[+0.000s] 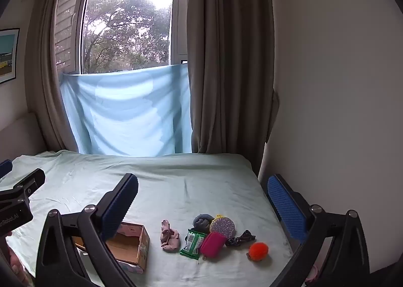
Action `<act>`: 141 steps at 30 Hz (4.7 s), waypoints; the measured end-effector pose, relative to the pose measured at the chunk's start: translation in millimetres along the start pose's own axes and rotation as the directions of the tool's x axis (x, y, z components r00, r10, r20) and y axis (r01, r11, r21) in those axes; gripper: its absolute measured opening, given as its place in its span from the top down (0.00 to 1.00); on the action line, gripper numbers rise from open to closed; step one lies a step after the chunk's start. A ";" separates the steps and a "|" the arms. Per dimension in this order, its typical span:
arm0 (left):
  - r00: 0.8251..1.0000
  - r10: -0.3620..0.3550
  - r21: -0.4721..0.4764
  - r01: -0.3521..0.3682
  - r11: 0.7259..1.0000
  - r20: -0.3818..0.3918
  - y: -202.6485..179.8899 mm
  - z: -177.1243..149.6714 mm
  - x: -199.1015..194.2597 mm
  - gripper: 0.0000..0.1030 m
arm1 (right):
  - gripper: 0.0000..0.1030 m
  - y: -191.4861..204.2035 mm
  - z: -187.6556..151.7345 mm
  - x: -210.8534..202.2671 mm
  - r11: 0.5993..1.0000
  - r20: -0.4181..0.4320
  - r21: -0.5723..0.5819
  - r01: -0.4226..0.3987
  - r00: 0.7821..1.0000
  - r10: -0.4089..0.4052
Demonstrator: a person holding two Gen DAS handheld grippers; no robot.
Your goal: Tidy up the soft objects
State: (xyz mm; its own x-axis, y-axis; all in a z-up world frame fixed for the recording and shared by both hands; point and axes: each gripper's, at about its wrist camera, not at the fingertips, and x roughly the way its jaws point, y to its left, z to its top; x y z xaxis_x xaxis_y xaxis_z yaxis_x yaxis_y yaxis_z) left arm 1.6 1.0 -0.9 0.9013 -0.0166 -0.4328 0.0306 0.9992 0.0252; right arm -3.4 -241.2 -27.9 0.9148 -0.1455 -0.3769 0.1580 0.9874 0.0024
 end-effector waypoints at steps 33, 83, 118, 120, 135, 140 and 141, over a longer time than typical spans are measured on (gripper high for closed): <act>1.000 -0.013 0.017 0.012 1.000 0.015 1.8 1.7 -0.4 0.00 | 0.00 1.3 3.8 6.1 1.000 -0.008 -0.005 0.009 1.000 -0.009; 0.999 -0.028 0.022 0.028 0.999 0.024 1.1 1.9 4.7 0.00 | 0.00 3.7 10.0 8.7 1.000 -0.015 0.004 0.022 1.000 -0.022; 0.954 -0.259 0.132 0.280 0.951 -0.154 -93.4 -61.1 105.0 0.00 | 0.00 -53.0 -64.5 53.1 0.972 -0.166 0.044 0.233 0.961 -0.223; 0.949 -0.263 0.144 0.288 0.947 -0.171 -117.5 -75.4 117.1 0.00 | 0.00 -70.0 -75.2 66.2 0.972 -0.181 0.037 0.233 0.958 -0.223; 0.898 -0.308 0.300 0.402 0.865 -0.314 -275.9 -227.8 252.3 0.00 | 0.00 -174.7 -199.4 190.7 0.967 -0.353 0.041 0.252 0.909 -0.221; 0.892 -0.286 0.336 0.405 0.851 -0.351 -308.6 -268.8 299.9 0.00 | 0.00 -197.3 -251.7 236.5 0.966 -0.402 0.052 0.252 0.891 -0.210; 0.890 -0.279 0.343 0.405 0.848 -0.361 -314.4 -277.1 310.2 0.01 | 0.00 -200.2 -260.4 244.4 0.966 -0.410 0.057 0.251 0.888 -0.206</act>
State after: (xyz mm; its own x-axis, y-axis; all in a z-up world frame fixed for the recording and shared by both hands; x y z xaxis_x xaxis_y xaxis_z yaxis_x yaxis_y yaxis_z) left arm 151.8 -308.3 -392.7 0.6376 -0.2806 -0.7175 0.5389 0.8280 0.1551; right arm 91.7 -458.4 -361.7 0.6275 -0.3078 -0.7152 0.4034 0.9142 -0.0395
